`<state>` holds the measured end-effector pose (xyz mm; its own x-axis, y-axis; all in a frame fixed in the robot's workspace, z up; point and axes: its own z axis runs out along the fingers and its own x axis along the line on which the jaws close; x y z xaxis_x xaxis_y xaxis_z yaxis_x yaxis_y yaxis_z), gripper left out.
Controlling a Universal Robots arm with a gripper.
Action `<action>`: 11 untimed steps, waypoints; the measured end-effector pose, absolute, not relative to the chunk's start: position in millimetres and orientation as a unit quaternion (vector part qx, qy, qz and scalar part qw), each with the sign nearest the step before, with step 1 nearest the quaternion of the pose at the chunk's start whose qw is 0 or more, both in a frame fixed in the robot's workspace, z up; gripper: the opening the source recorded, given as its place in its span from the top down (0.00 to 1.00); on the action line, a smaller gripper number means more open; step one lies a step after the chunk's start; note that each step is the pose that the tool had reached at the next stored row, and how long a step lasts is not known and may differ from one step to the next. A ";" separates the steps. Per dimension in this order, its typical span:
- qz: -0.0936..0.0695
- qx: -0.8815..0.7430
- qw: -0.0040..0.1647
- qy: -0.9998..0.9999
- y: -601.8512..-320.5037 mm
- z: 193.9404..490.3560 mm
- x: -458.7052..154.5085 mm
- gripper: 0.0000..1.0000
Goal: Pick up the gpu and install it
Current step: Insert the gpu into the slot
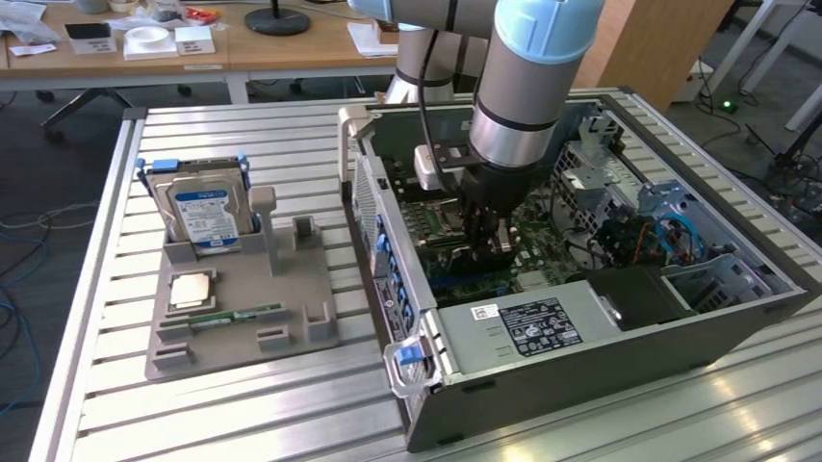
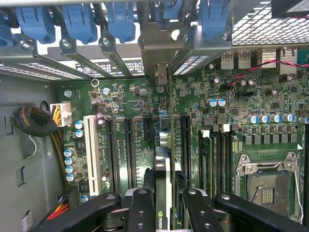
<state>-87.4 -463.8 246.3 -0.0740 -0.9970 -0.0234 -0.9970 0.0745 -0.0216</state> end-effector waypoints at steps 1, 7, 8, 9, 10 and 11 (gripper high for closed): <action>0.000 -0.680 0.016 0.733 -463.8 246.3 -87.4 0.73; 0.000 -0.680 0.016 0.733 -463.8 244.5 -87.4 0.73; 0.000 -0.680 0.016 0.733 -463.8 244.4 -87.4 0.73; 0.000 -0.680 0.016 0.733 -463.8 243.8 -87.4 0.73; 0.000 -0.680 0.016 0.733 -463.8 243.2 -87.4 0.73; 0.000 -0.680 0.016 0.733 -463.8 242.8 -87.4 0.73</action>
